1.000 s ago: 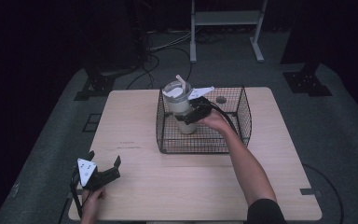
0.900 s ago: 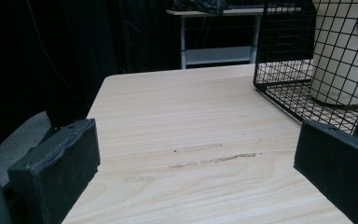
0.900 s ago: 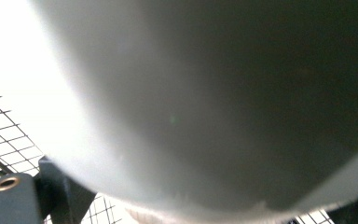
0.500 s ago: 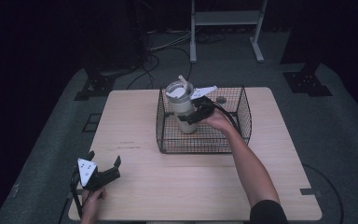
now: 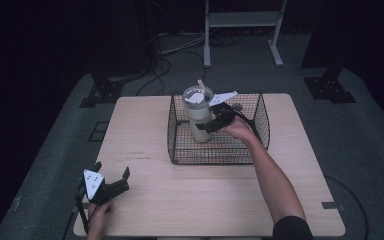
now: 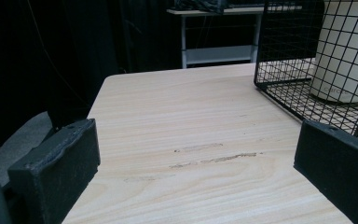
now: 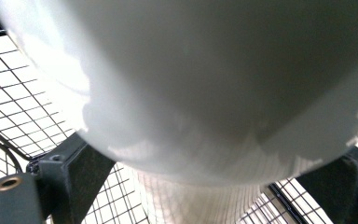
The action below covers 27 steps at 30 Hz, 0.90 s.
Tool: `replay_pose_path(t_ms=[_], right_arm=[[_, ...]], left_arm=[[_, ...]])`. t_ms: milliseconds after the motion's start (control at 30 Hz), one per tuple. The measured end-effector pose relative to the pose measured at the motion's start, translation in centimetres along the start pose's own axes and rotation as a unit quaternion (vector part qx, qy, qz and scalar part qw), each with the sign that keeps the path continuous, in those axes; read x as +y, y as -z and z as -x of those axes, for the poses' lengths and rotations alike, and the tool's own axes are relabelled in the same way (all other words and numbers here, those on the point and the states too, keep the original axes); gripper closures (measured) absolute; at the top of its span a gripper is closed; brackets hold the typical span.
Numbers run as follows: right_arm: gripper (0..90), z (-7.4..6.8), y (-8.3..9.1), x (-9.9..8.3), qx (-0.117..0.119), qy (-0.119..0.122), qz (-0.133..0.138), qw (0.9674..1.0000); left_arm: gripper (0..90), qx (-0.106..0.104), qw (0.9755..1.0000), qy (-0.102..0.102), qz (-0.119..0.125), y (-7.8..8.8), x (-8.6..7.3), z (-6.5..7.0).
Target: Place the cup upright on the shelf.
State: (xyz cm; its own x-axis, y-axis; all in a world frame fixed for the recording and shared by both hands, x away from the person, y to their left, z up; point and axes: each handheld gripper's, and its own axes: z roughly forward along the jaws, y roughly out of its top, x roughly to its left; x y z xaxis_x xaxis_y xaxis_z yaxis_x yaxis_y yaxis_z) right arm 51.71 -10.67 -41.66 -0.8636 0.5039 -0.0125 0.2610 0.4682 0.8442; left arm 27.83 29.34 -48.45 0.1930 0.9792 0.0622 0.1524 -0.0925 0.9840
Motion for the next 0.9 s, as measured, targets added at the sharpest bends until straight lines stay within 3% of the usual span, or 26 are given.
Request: replay_pose_path(t_ms=[900], right_arm=[[9.1,-0.4,2.0,-0.7,-0.017,-0.012,-0.026,0.9994]], left_arm=[[0.0,-0.004,1.0000,-0.004,0.001,0.0,0.0,0.0]])
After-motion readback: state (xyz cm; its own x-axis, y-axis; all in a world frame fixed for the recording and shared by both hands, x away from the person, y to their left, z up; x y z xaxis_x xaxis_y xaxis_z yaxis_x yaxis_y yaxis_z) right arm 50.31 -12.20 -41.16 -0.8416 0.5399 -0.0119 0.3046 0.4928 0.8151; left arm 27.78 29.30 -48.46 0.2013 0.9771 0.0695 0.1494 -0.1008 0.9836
